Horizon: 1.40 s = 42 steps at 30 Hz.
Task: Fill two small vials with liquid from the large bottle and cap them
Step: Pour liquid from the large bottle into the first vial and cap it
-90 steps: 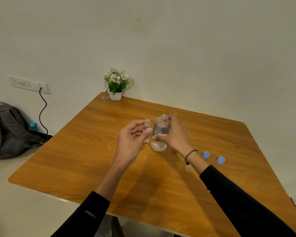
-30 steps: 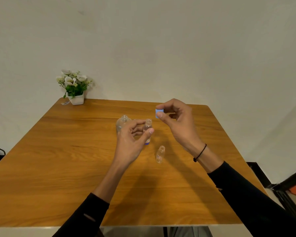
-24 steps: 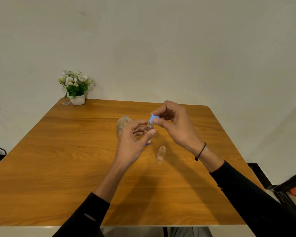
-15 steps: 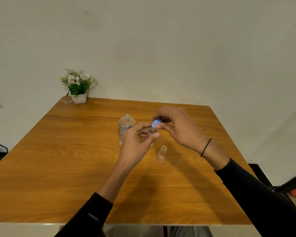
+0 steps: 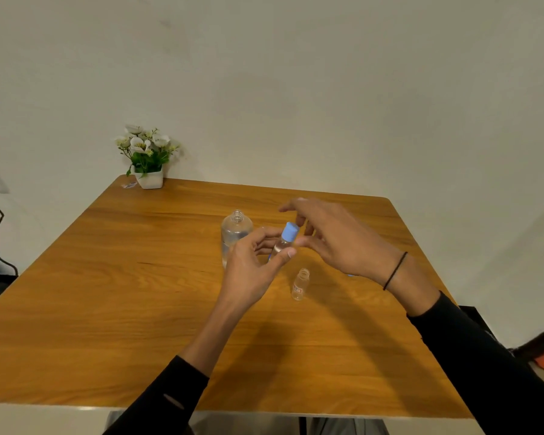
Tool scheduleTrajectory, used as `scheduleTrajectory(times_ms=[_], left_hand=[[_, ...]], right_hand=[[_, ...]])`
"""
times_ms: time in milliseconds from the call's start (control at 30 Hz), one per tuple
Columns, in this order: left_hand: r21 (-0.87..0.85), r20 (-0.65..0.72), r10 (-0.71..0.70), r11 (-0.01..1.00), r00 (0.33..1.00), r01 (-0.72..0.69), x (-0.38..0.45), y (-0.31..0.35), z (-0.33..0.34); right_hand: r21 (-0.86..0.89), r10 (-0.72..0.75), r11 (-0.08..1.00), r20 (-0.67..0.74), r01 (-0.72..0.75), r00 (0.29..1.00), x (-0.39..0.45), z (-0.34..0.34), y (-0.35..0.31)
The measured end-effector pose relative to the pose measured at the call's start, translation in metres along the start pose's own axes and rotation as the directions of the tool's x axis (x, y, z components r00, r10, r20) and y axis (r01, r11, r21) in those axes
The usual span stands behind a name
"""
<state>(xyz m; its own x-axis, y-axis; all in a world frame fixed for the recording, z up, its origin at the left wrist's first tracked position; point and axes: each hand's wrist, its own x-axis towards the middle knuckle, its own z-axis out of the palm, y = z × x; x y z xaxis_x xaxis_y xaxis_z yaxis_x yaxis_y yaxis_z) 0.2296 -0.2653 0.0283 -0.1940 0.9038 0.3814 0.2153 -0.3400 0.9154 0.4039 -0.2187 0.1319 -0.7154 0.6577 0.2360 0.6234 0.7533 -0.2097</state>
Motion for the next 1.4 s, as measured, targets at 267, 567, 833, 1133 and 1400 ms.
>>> scheduleTrajectory(times_ms=[267,567,833,1133,1400], left_hand=[[0.008,-0.005,-0.040,0.999,0.999,0.040,-0.003,-0.004,0.002],[0.035,-0.002,-0.031,0.999,1.000,0.031,-0.003,-0.005,0.002],[0.050,0.013,0.004,0.999,1.000,-0.005,0.000,-0.004,0.002],[0.016,0.016,-0.007,1.000,1.000,0.006,0.001,-0.005,0.005],[-0.022,0.008,-0.024,0.999,1.000,0.024,0.009,-0.006,0.012]], right_hand=[[-0.124,0.076,0.989,-0.008,-0.077,0.997,0.006,-0.003,-0.001],[-0.127,0.048,0.991,-0.021,-0.050,0.999,0.003,-0.001,0.005],[-0.123,0.005,0.992,-0.001,-0.005,1.000,0.004,0.001,0.004],[-0.038,-0.030,0.999,0.022,0.031,0.999,0.005,0.005,0.003],[0.053,0.007,0.999,-0.089,-0.003,0.996,0.005,0.017,0.014]])
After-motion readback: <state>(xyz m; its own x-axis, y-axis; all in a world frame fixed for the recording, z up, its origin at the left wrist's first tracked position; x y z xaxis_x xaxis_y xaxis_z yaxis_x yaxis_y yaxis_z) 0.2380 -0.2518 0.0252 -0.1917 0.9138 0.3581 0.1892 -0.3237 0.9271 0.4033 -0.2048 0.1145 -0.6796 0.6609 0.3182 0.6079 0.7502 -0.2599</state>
